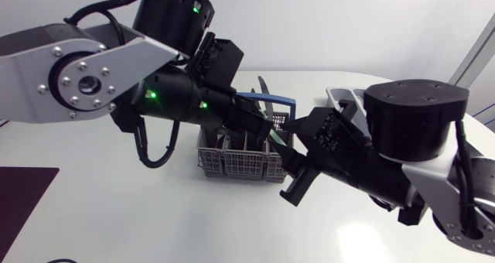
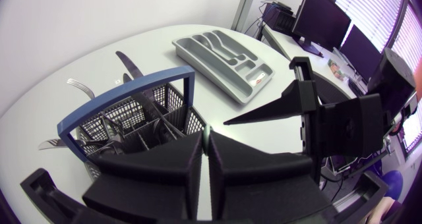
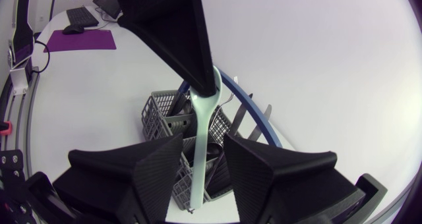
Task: Sort the cutlery from the basket into the organizer compartments.
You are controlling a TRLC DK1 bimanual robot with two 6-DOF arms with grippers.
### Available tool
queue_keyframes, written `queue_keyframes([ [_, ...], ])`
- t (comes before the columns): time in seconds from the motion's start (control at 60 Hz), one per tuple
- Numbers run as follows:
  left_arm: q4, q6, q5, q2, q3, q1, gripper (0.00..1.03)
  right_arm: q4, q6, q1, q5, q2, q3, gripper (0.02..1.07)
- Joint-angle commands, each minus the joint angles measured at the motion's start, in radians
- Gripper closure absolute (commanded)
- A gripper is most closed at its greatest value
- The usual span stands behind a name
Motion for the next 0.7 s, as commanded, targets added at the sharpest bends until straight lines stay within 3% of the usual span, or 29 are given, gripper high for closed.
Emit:
queue_keyframes([
  [0.0,-0.004,-0.035,0.021,0.024,0.046,0.015,1.0,0.023,0.033,-0.003,0.008,0.02,0.032,0.65],
  [0.083,-0.011,-0.041,0.039,0.035,0.055,0.015,1.0,0.023,0.036,-0.003,0.009,0.031,0.043,0.66],
  [0.167,-0.013,-0.041,0.044,0.039,0.055,0.015,1.0,0.026,0.037,-0.012,0.009,0.038,0.051,0.81],
  [0.3,-0.018,-0.044,0.056,0.044,0.061,0.017,1.0,0.024,0.037,-0.014,0.009,0.044,0.052,0.94],
  [0.633,-0.016,-0.053,0.084,0.045,0.066,0.02,1.0,-0.002,0.037,-0.017,-0.004,0.052,0.057,1.0],
  [0.683,-0.011,-0.052,0.088,0.044,0.066,0.02,0.94,-0.008,0.037,-0.015,-0.006,0.052,0.059,1.0],
])
